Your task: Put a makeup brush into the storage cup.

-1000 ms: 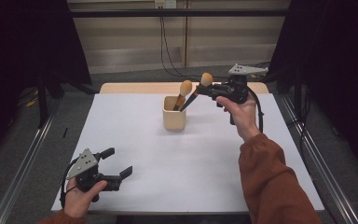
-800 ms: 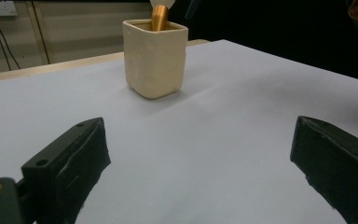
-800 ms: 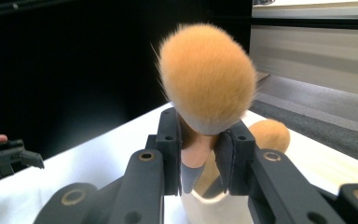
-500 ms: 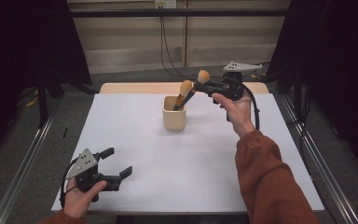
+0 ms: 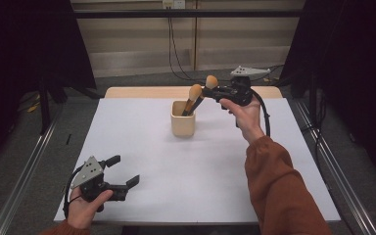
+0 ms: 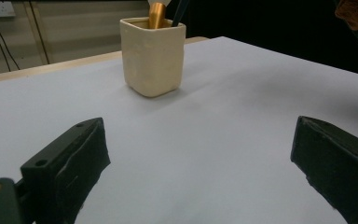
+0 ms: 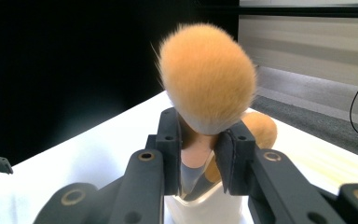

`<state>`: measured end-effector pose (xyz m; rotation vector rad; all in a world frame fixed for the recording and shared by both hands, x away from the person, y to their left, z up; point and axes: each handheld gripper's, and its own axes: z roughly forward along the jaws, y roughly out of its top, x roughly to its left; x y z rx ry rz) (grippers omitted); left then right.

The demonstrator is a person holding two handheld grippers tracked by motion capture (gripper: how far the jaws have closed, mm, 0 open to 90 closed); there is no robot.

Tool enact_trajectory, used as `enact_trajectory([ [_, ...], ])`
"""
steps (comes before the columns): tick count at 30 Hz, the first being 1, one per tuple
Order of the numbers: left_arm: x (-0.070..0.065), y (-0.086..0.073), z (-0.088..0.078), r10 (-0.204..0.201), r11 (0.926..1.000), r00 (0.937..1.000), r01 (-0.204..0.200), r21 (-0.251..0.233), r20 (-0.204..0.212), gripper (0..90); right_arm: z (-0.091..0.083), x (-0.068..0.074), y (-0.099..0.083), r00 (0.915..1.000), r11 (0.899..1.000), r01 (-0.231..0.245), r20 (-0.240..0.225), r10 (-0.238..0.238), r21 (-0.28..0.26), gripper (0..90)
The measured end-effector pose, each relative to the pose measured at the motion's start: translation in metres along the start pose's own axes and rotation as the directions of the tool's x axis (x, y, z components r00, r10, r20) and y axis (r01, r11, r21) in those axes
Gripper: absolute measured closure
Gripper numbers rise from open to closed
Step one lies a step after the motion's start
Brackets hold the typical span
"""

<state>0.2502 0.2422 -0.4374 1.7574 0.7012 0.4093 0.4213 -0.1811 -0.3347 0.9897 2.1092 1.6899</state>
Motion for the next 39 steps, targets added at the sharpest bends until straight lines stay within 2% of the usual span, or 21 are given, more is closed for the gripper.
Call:
enact_trajectory([
  [13, 0.001, 0.001, -0.002, -0.006, 1.0000, 1.0000, 0.006, -0.005, -0.005, 3.7, 0.011, -0.001, -0.006, 0.9999, 1.000, 0.008, 0.006, -0.009, 0.023, 72.8],
  [39, 0.002, 0.000, -0.002, -0.006, 1.0000, 1.0000, 0.006, -0.006, -0.006, 3.8, 0.029, -0.004, -0.023, 0.9999, 0.998, -0.016, 0.001, 0.016, 0.055, 72.8],
])
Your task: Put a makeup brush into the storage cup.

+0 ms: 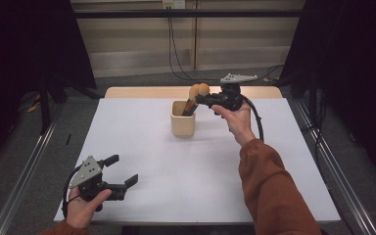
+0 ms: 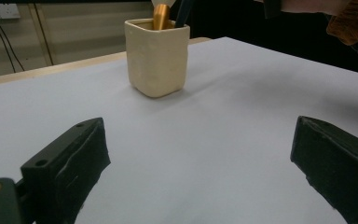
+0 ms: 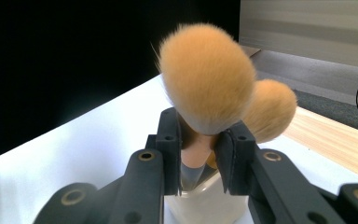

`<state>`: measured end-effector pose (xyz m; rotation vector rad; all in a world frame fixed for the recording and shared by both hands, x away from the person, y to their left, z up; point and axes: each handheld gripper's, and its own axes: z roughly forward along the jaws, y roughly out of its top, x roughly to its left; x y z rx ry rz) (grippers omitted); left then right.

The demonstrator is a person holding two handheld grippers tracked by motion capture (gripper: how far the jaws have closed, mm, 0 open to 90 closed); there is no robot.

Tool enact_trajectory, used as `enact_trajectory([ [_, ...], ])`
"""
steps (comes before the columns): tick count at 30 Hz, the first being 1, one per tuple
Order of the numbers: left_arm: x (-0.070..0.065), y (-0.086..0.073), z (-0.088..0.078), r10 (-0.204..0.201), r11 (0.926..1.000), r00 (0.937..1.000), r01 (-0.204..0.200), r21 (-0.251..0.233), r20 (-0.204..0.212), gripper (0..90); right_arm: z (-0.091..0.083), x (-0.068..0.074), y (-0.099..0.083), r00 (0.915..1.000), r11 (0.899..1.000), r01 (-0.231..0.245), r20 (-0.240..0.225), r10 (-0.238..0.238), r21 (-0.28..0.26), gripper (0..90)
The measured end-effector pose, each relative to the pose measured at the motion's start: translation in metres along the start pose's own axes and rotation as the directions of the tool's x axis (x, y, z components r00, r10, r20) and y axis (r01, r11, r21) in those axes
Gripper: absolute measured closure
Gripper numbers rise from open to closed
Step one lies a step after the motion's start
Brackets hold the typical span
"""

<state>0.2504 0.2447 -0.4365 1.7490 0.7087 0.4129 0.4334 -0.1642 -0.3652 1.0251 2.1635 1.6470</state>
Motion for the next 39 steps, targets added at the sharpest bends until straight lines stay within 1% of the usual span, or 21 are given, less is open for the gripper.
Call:
enact_trajectory([
  [5, 0.000, 0.000, 0.000, 0.010, 1.0000, 1.0000, -0.010, 0.002, 0.000, 3.8, 0.005, 0.000, -0.003, 1.0000, 1.000, 0.006, 0.002, -0.006, 0.015, 72.8],
  [7, 0.000, 0.000, 0.000, 0.007, 1.0000, 1.0000, -0.007, 0.002, -0.003, 3.8, 0.006, -0.002, -0.004, 1.0000, 1.000, -0.004, 0.002, 0.004, 0.015, 72.8],
  [14, 0.000, 0.000, 0.000, 0.009, 1.0000, 1.0000, -0.009, 0.003, -0.003, 3.8, 0.011, -0.004, -0.011, 0.9999, 1.000, -0.014, 0.004, 0.013, 0.021, 72.7],
  [18, 0.001, 0.000, -0.001, 0.020, 0.9998, 0.9998, -0.020, 0.010, -0.004, 3.8, 0.014, -0.004, -0.014, 0.9998, 1.000, -0.018, 0.002, 0.018, 0.025, 72.7],
  [23, 0.001, 0.000, -0.001, 0.019, 0.9997, 0.9998, -0.019, 0.014, -0.004, 3.8, 0.018, -0.004, -0.017, 0.9999, 0.999, -0.016, 0.004, 0.016, 0.036, 72.6],
  [28, 0.001, 0.000, -0.001, 0.026, 0.9996, 0.9996, -0.026, 0.015, -0.005, 3.8, 0.023, -0.004, -0.023, 0.9998, 0.999, -0.021, -0.005, 0.021, 0.048, 72.4],
  [33, 0.001, 0.000, -0.001, 0.023, 0.9996, 0.9997, -0.023, 0.017, -0.006, 3.8, 0.023, -0.004, -0.025, 0.9997, 0.999, -0.022, -0.006, 0.022, 0.044, 71.7],
  [34, 0.001, 0.000, -0.001, 0.024, 0.9996, 0.9997, -0.024, 0.017, -0.005, 3.8, 0.024, -0.004, -0.026, 0.9996, 0.999, -0.025, -0.014, 0.026, 0.046, 71.6],
  [35, 0.001, 0.000, -0.001, 0.023, 0.9996, 0.9997, -0.023, 0.016, -0.004, 3.8, 0.025, -0.004, -0.026, 0.9996, 0.998, -0.019, -0.017, 0.020, 0.056, 71.4],
  [39, 0.001, 0.000, 0.000, 0.026, 0.9995, 0.9997, -0.026, 0.019, -0.002, 3.8, 0.026, -0.003, -0.031, 0.9995, 0.999, -0.030, -0.006, 0.030, 0.038, 61.8],
])
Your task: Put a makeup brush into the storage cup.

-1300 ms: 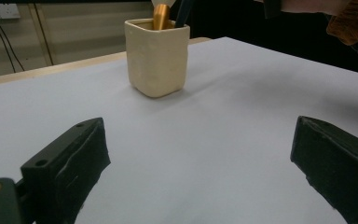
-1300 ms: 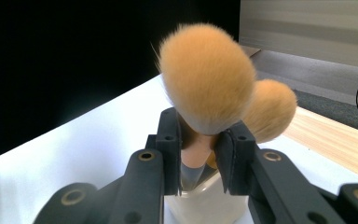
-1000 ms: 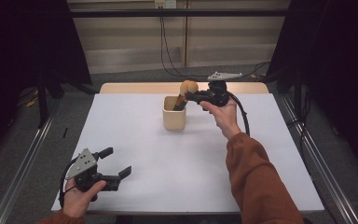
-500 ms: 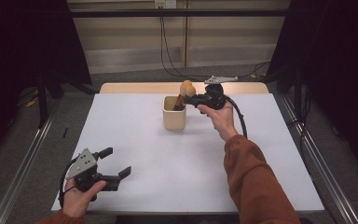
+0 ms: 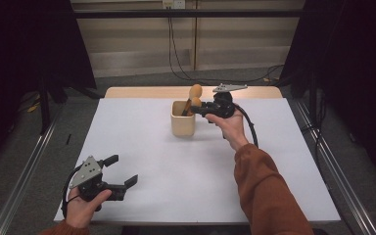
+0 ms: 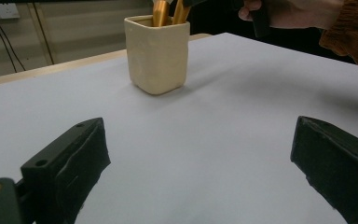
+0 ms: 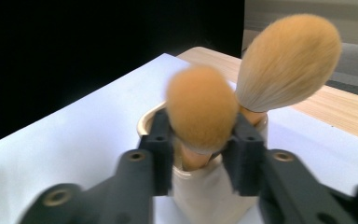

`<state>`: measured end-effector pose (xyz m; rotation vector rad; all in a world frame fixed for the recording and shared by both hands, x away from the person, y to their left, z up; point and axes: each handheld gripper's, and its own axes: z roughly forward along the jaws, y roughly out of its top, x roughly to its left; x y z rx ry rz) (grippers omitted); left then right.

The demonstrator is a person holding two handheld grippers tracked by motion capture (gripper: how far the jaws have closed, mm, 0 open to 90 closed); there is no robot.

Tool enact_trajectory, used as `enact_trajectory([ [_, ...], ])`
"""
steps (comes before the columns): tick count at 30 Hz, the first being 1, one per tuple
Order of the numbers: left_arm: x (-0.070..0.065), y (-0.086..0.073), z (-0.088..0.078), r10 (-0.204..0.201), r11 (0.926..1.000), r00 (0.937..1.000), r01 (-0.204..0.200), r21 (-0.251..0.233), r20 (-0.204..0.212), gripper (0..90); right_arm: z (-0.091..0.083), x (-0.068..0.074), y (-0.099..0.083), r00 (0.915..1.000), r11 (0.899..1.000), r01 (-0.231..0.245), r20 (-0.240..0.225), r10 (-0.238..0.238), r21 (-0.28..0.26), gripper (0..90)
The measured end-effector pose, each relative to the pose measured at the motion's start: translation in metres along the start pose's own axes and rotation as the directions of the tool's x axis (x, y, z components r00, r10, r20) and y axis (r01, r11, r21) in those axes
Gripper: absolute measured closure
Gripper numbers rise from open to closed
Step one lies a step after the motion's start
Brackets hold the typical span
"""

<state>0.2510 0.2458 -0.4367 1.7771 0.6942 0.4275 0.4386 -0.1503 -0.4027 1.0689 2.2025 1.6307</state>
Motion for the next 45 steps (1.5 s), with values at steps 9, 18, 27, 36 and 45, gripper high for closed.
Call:
enact_trajectory([
  [9, 0.000, 0.000, 0.001, 0.000, 1.0000, 1.0000, 0.000, 0.001, -0.001, 3.8, -0.005, -0.001, -0.005, 0.9993, 1.000, -0.011, 0.035, 0.011, -0.007, 39.2],
  [18, 0.002, 0.001, 0.004, -0.003, 1.0000, 1.0000, 0.003, 0.003, -0.005, 3.8, -0.010, -0.004, -0.011, 0.9975, 0.999, -0.020, 0.068, 0.022, -0.035, 21.6],
  [27, 0.007, -0.001, 0.008, -0.025, 0.9995, 0.9996, 0.025, 0.019, -0.017, 3.8, -0.023, -0.001, -0.013, 0.9963, 0.998, -0.009, 0.085, 0.014, -0.060, 5.7],
  [36, 0.003, 0.000, 0.004, -0.012, 0.9999, 0.9997, 0.012, 0.008, -0.019, 3.8, -0.035, 0.006, -0.019, 0.9942, 0.994, 0.006, 0.107, 0.006, -0.105, 0.2],
  [45, 0.004, 0.000, 0.001, 0.000, 1.0000, 0.9998, 0.000, 0.001, -0.021, 3.8, -0.047, 0.012, -0.026, 0.9923, 0.993, -0.008, 0.122, 0.022, -0.118, 1.6],
])
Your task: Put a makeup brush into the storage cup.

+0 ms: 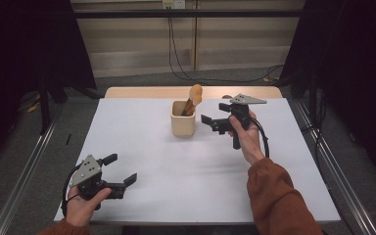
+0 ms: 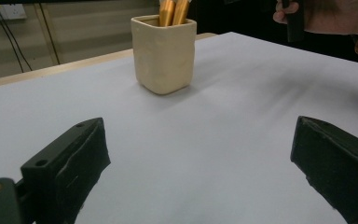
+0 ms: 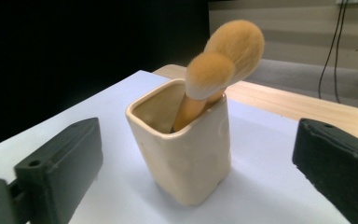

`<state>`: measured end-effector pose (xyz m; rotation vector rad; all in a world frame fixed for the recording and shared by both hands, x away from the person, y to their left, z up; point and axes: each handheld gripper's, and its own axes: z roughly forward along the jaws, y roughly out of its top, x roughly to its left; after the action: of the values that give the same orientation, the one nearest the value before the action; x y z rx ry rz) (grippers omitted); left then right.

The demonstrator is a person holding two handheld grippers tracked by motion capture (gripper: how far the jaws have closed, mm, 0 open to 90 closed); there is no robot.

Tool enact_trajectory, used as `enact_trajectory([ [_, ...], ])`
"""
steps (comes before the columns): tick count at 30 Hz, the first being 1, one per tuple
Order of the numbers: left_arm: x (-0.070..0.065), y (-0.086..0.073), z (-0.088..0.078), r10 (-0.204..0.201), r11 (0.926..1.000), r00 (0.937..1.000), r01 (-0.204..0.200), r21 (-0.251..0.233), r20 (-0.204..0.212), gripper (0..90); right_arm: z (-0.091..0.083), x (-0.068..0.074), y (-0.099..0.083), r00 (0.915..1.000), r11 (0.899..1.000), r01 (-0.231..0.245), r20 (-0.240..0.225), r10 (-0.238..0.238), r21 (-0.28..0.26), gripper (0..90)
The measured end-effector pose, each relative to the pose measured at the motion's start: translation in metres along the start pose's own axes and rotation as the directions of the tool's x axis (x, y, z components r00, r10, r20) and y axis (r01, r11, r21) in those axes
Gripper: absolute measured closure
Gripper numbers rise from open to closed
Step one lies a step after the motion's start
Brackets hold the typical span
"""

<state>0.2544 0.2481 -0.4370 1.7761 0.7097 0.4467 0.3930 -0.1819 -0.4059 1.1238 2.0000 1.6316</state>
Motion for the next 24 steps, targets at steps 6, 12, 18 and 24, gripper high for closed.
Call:
enact_trajectory([
  [6, 0.001, 0.000, -0.001, -0.002, 1.0000, 1.0000, 0.002, -0.002, -0.008, 3.8, -0.013, 0.001, -0.003, 0.9992, 1.000, 0.018, 0.035, -0.017, -0.017, 1.0],
  [12, 0.000, 0.000, -0.002, -0.002, 1.0000, 0.9999, 0.002, -0.002, -0.011, 3.8, -0.025, 0.005, -0.011, 0.9974, 0.999, 0.041, 0.060, -0.040, -0.010, 1.1],
  [18, 0.001, 0.000, -0.001, -0.003, 1.0000, 0.9999, 0.003, -0.004, -0.012, 3.8, -0.041, 0.004, -0.014, 0.9965, 0.998, 0.035, 0.078, -0.031, -0.048, 1.5],
  [24, 0.002, 0.000, -0.001, -0.011, 0.9999, 0.9999, 0.010, -0.012, -0.013, 3.8, -0.058, 0.003, -0.020, 0.9934, 0.997, 0.025, 0.113, -0.017, -0.072, 1.4],
])
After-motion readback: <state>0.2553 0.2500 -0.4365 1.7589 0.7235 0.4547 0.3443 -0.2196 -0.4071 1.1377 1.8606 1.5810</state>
